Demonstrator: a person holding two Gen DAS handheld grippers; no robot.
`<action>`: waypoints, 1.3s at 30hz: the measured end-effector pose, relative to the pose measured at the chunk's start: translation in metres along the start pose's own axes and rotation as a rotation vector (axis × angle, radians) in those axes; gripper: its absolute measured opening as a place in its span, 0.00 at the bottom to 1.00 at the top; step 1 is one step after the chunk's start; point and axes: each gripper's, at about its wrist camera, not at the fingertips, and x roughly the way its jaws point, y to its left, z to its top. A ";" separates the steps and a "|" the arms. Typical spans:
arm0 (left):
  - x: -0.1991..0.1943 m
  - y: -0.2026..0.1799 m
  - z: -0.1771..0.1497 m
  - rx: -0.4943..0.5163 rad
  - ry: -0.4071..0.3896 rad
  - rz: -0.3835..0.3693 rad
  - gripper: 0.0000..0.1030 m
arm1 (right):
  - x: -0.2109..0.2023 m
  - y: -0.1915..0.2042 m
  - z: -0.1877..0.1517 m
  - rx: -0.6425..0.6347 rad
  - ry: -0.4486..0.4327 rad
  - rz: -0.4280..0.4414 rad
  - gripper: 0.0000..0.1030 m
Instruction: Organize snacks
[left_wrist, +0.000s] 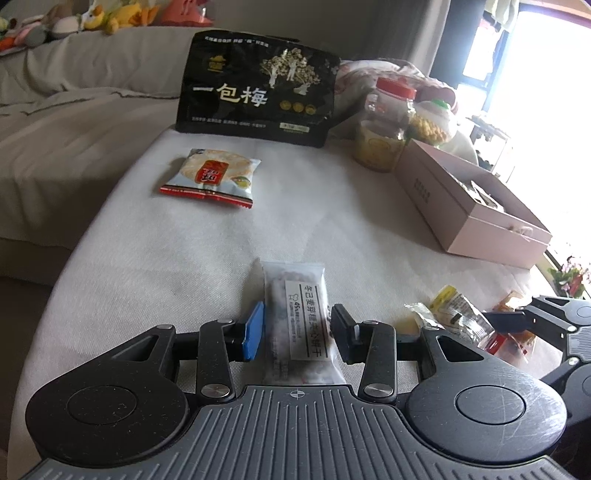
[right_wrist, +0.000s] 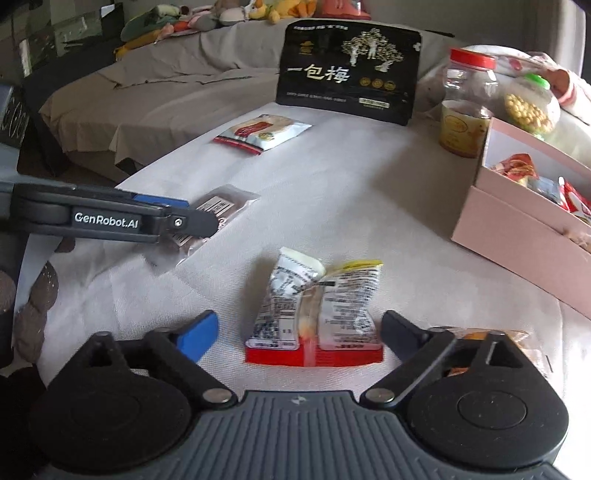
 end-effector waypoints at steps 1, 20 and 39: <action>0.000 -0.001 0.000 0.005 -0.001 0.002 0.43 | 0.001 0.000 0.000 -0.002 0.002 0.004 0.98; -0.005 0.003 -0.006 0.013 -0.023 -0.028 0.42 | -0.004 0.004 -0.007 -0.003 -0.019 -0.014 1.00; -0.015 -0.006 -0.011 0.022 0.007 -0.012 0.35 | -0.001 0.009 0.015 -0.022 -0.017 -0.042 0.58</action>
